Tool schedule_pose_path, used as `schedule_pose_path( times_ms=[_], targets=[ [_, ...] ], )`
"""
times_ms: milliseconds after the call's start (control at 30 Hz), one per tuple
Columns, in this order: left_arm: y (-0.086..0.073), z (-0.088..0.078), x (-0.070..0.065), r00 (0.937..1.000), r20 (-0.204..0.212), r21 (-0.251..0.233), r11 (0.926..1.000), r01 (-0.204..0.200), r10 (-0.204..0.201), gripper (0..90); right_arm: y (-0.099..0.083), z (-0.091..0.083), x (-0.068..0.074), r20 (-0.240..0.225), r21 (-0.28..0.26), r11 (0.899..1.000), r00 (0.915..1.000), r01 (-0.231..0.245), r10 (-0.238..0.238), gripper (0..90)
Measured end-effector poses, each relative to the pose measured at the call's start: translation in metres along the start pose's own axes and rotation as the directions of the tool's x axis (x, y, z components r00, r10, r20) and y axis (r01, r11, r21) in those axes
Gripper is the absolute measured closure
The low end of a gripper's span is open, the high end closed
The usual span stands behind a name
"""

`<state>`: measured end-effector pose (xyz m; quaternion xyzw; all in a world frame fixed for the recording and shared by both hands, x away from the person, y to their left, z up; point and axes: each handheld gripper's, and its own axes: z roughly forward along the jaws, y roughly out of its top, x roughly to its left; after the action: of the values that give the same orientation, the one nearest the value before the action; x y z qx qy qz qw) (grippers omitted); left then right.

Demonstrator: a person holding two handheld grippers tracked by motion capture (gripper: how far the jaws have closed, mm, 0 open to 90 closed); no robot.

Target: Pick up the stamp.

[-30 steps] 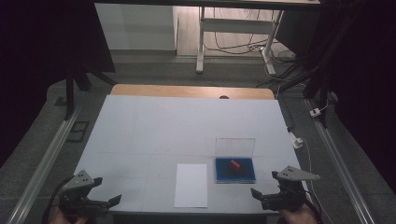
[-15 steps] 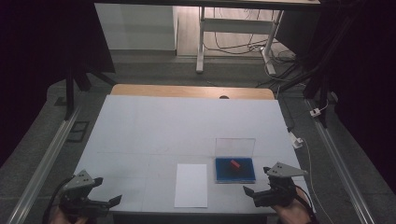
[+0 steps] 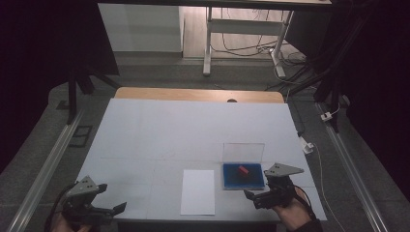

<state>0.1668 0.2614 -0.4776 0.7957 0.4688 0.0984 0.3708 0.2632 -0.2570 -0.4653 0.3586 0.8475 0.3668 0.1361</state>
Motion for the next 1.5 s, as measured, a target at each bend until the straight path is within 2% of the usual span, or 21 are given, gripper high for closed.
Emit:
schedule_pose_path(
  times_ms=[200,500,633,967,1067,1100,1267,1367,1500],
  targets=[
    [0.0,0.0,0.0,1.0,0.001,-0.001,1.0,0.001,-0.001,4.4,0.005,0.012,-0.001,0.014,0.042,0.999,0.9998,0.015,-0.016,0.0],
    [0.0,0.0,0.001,1.0,0.006,0.001,1.0,0.005,-0.005,4.1,0.015,0.028,-0.005,0.028,0.057,0.998,0.999,0.032,-0.034,0.0],
    [0.0,0.0,0.001,1.0,0.006,0.001,1.0,0.006,-0.006,4.1,0.021,0.037,-0.006,0.028,0.074,0.996,0.9979,0.056,-0.059,0.0],
    [0.0,0.0,0.001,1.0,0.006,0.001,1.0,0.004,-0.004,4.1,0.026,0.055,-0.011,0.031,0.115,0.991,0.9966,0.073,-0.077,0.0],
    [0.001,0.001,0.001,1.0,0.006,0.003,1.0,0.002,-0.002,4.2,0.027,0.055,-0.013,0.032,0.12,0.99,0.9964,0.075,-0.079,3.7],
    [0.001,0.001,0.001,1.0,0.005,0.004,1.0,0.001,-0.001,4.2,0.028,0.055,-0.014,0.031,0.122,0.99,0.9964,0.074,-0.079,11.9],
    [0.001,0.001,0.001,1.0,0.006,0.004,1.0,0.0,0.0,4.2,0.031,0.054,-0.015,0.014,0.134,0.986,0.9949,0.097,-0.1,36.0],
    [0.001,0.001,0.001,1.0,0.005,0.008,1.0,-0.001,0.001,4.3,0.033,0.054,-0.017,-0.001,0.139,0.985,0.9945,0.104,-0.105,48.4],
    [0.001,0.001,0.0,1.0,0.005,0.009,1.0,-0.001,0.001,4.4,0.034,0.054,-0.018,-0.011,0.144,0.983,0.994,0.109,-0.109,60.3]
  ],
)
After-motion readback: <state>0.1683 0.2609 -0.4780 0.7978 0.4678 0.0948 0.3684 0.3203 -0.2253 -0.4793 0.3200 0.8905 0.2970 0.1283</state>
